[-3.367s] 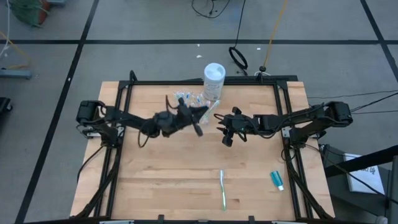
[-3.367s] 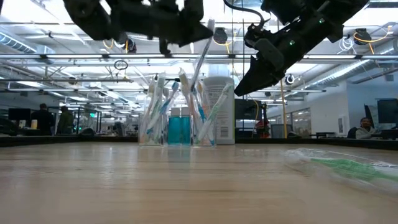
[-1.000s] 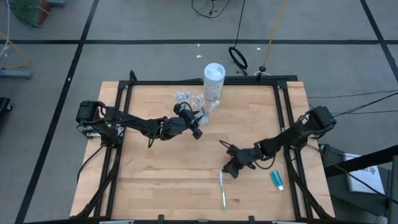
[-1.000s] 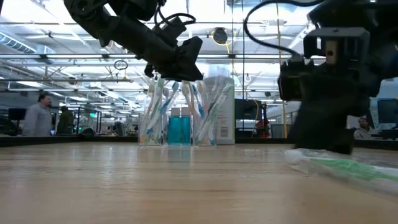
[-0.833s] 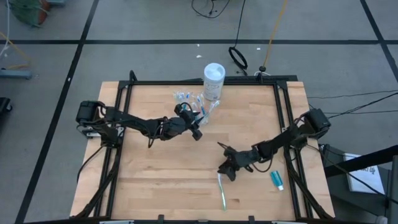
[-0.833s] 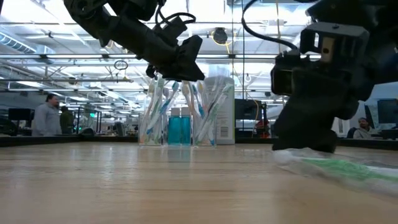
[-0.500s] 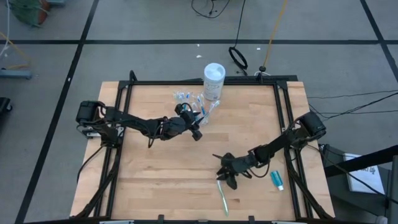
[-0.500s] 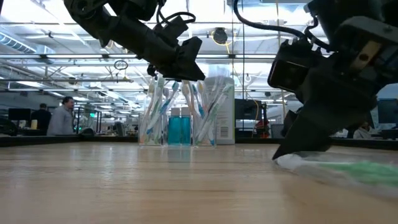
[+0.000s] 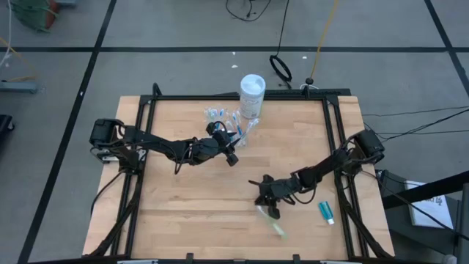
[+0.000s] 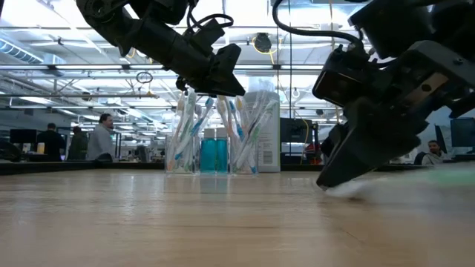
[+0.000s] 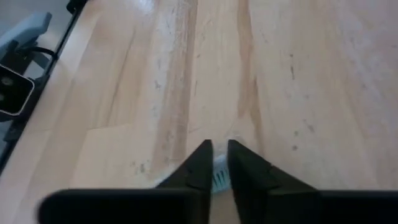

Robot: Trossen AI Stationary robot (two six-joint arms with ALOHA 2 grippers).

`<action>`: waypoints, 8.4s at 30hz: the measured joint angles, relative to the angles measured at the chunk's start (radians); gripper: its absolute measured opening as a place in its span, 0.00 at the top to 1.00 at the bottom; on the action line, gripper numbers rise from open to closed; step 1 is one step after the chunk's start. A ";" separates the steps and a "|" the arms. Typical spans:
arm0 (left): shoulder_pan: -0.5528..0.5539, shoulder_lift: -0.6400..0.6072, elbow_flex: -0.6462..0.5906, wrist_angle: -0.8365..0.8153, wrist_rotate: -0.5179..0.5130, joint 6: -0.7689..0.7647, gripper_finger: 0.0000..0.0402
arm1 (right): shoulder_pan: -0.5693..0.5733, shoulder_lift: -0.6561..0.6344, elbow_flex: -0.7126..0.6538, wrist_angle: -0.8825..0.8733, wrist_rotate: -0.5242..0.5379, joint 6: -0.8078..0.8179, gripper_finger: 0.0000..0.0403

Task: Pick & Place toothbrushing station
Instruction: Put the green toothbrush into the transparent organizer, then put the blue mouthwash into the transparent organizer

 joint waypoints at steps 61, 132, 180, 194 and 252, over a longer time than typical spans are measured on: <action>-0.026 0.151 0.001 0.189 0.628 -0.302 0.54 | -0.265 -0.347 0.000 0.066 0.125 -0.805 1.00; 0.206 -0.409 0.000 -0.907 0.309 -0.207 0.95 | -0.270 -0.343 -0.001 -0.003 0.125 -0.426 0.79; 0.277 -0.669 0.000 -0.959 0.251 -0.123 0.55 | 0.149 -0.672 0.000 -1.395 -0.531 1.218 0.68; 0.277 -0.664 0.000 -0.815 0.251 -0.016 0.55 | 0.381 -0.572 -0.001 -1.275 -0.530 1.462 0.68; 0.014 -0.516 0.001 -0.611 0.472 0.012 0.55 | -0.197 -0.534 -0.001 -0.418 0.126 -0.146 0.76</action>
